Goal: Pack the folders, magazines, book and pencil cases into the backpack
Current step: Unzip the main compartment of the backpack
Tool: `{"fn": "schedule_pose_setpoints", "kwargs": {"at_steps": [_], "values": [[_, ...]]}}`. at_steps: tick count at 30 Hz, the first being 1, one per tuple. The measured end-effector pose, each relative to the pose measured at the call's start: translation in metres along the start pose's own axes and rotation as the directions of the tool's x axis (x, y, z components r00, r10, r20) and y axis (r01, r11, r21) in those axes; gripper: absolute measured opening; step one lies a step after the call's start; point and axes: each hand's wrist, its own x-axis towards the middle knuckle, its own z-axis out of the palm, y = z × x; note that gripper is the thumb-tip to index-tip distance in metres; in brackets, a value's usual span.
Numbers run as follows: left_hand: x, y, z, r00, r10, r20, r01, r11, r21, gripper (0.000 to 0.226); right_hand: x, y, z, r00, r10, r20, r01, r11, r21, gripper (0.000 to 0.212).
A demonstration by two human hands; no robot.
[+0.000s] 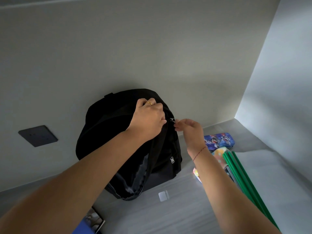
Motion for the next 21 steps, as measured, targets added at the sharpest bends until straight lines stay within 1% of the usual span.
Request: {"fn": "schedule_pose_setpoints", "kwargs": {"at_steps": [3,6,10,11,13,16,18,19,20,21], "values": [[0.001,-0.003,-0.004,1.000,0.008,-0.028,-0.010,0.998,-0.064,0.023,0.005,-0.018,0.002,0.995,-0.077,0.062,0.076,0.997,0.008,0.015],[-0.001,-0.011,-0.004,0.992,-0.030,-0.124,0.016,0.994,-0.112,0.021,0.006,-0.026,0.006,0.985,-0.143,0.100,0.143,0.990,0.009,0.014],[-0.005,-0.009,0.000,0.977,-0.093,-0.190,0.070,0.990,-0.124,0.041,0.000,-0.023,0.009,0.977,-0.160,0.142,0.161,0.987,0.007,0.019],[-0.005,-0.006,0.001,0.974,-0.102,-0.204,0.077,0.989,-0.130,0.042,-0.001,-0.021,0.010,0.973,-0.171,0.155,0.174,0.985,-0.007,0.020],[-0.004,-0.001,0.005,0.966,-0.113,-0.232,0.080,0.986,-0.149,0.038,-0.002,-0.016,0.008,0.961,-0.204,0.187,0.216,0.975,-0.049,0.021],[-0.002,0.007,0.013,0.962,-0.082,-0.261,0.038,0.985,-0.167,0.029,-0.003,-0.011,0.001,0.944,-0.253,0.212,0.275,0.958,-0.082,0.026],[-0.001,0.010,0.019,0.959,-0.045,-0.280,-0.007,0.983,-0.183,0.014,-0.005,-0.006,-0.004,0.948,-0.268,0.172,0.279,0.959,-0.042,0.034],[0.000,0.011,0.021,0.958,-0.034,-0.285,-0.023,0.980,-0.195,0.009,-0.004,-0.003,-0.005,0.955,-0.260,0.145,0.266,0.964,-0.024,0.034],[0.002,0.012,0.022,0.958,-0.032,-0.285,-0.030,0.977,-0.212,0.007,-0.003,0.001,-0.006,0.964,-0.236,0.125,0.239,0.971,-0.006,0.030],[0.003,0.013,0.022,0.960,-0.040,-0.277,-0.026,0.972,-0.232,0.006,-0.002,0.006,-0.006,0.970,-0.212,0.119,0.212,0.977,0.013,0.022]]}}
